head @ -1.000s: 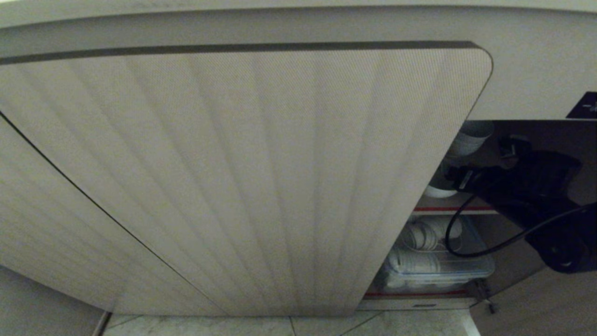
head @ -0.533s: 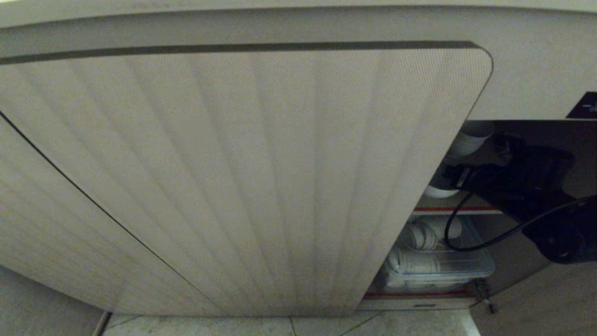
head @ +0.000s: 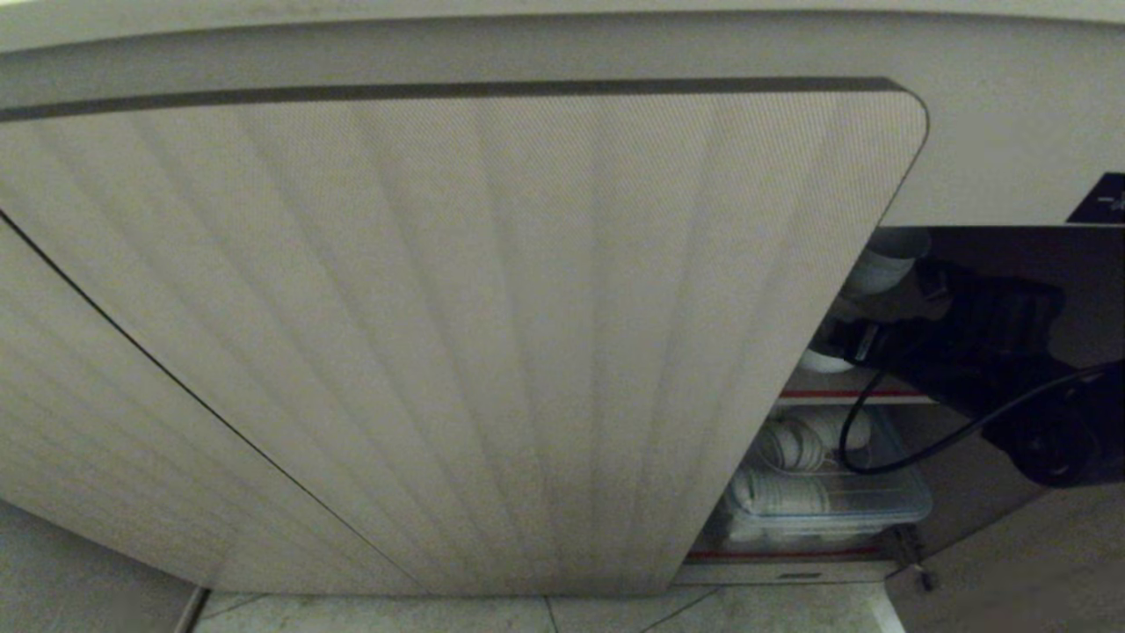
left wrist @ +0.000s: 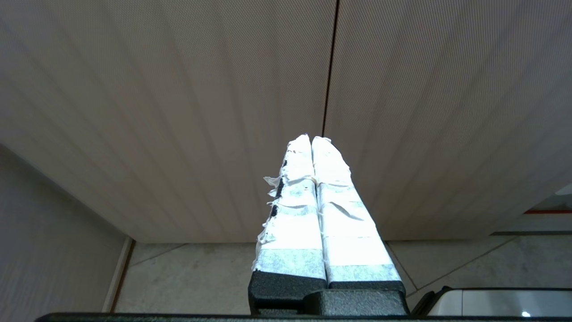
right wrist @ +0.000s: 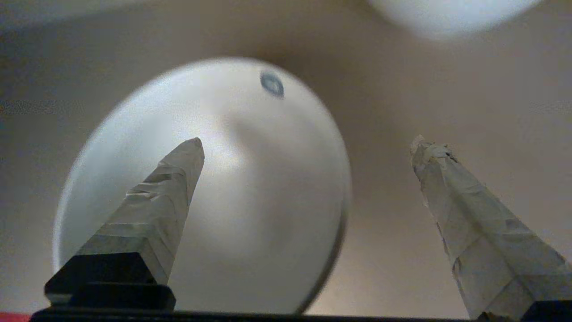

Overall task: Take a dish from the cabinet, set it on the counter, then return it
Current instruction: Take the bowl from the cabinet

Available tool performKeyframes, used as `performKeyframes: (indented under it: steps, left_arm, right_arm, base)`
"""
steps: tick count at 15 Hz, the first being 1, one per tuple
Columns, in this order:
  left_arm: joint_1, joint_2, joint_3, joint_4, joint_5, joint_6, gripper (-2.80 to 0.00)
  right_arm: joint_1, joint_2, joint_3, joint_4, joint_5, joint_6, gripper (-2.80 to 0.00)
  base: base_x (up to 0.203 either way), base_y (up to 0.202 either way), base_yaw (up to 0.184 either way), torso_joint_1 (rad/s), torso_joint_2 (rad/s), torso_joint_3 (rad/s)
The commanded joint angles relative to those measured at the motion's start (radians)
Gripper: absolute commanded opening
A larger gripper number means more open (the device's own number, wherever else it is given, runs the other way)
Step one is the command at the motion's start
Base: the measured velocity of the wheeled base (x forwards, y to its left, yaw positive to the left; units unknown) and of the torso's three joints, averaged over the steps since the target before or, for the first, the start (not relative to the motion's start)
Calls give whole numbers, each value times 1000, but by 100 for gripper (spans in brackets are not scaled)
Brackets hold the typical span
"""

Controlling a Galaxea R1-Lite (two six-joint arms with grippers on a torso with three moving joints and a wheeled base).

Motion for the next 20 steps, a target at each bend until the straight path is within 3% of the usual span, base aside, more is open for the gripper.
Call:
performKeyframes:
  steps: [1, 20]
  left_arm:
    - [0, 0, 0, 0, 0, 0, -280]
    - [0, 0, 0, 0, 0, 0, -280]
  right_arm:
    - [0, 0, -10, 10, 1, 2, 0]
    - [-3, 0, -116, 155, 6, 10, 0]
  base:
    - [0, 0, 0, 0, 0, 0]
    - [0, 0, 0, 0, 0, 0]
